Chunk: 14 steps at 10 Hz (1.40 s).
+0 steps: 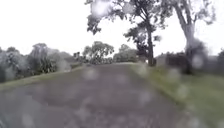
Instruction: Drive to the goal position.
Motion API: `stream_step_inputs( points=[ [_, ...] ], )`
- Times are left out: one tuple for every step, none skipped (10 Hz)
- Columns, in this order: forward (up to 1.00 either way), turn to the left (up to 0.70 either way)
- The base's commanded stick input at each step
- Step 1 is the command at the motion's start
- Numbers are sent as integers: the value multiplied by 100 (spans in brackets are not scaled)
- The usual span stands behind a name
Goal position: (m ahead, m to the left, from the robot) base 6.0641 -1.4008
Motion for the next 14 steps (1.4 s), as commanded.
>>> stream_step_inputs(
  points=[
    [100, 0],
    [100, 0],
    [100, 0],
    [100, 0],
    [100, 0],
    [100, 0],
    [100, 0],
    [100, 0],
    [100, 0],
    [100, 0],
    [100, 0],
    [100, 0],
    [100, 0],
    [100, 0]
  ],
)
